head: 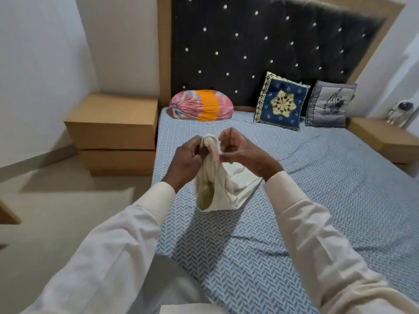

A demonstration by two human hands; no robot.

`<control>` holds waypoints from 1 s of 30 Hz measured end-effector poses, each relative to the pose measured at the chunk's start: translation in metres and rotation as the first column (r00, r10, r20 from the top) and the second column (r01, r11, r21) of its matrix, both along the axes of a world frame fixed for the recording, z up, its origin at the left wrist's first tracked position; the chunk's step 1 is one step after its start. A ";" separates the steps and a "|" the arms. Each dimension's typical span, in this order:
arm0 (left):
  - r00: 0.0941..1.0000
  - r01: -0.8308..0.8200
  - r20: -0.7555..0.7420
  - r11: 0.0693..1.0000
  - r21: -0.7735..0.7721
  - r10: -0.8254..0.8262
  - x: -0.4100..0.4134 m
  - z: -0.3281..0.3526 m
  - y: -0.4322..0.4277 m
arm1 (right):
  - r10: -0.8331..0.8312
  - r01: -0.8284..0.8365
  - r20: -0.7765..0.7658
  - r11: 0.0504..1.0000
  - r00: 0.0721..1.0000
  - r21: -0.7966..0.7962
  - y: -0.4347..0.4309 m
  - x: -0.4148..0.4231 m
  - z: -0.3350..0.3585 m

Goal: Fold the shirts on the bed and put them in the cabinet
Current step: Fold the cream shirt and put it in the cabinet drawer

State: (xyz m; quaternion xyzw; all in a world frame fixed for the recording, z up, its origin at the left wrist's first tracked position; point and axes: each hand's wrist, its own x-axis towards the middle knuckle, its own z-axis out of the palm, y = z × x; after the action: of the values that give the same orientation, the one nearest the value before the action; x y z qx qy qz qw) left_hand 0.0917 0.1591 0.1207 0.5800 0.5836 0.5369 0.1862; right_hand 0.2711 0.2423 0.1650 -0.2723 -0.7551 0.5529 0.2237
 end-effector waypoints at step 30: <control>0.846 0.088 -0.375 0.791 -0.605 -0.380 -0.061 -0.003 -0.040 | -0.622 0.620 0.018 0.782 0.783 0.061 0.044 0.068 0.045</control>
State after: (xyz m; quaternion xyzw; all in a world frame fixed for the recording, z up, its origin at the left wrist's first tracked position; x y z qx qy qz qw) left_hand 0.0306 0.1188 0.1177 0.6818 0.6642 0.1507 0.2670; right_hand 0.3389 0.2863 0.2102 -0.5101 -0.6414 0.4235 0.3860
